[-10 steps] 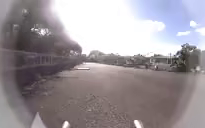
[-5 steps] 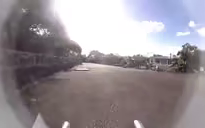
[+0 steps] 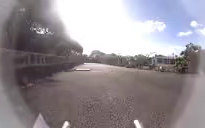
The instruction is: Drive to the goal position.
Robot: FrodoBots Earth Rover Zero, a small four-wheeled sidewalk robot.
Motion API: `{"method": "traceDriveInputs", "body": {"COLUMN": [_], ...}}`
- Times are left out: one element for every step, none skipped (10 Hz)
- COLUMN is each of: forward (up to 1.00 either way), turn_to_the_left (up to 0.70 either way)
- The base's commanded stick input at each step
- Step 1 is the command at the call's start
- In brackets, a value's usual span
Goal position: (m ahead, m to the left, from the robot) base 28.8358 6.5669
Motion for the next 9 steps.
{"method": "traceDriveInputs", "body": {"forward": [0.70, 0.70, 0.70, 0.70, 0.70, 0.70, 0.70, 0.70, 0.70], "turn_to_the_left": [0.00, -0.33, -0.34, -0.35, -0.09, -0.04, 0.00, 0.00, 0.00]}}
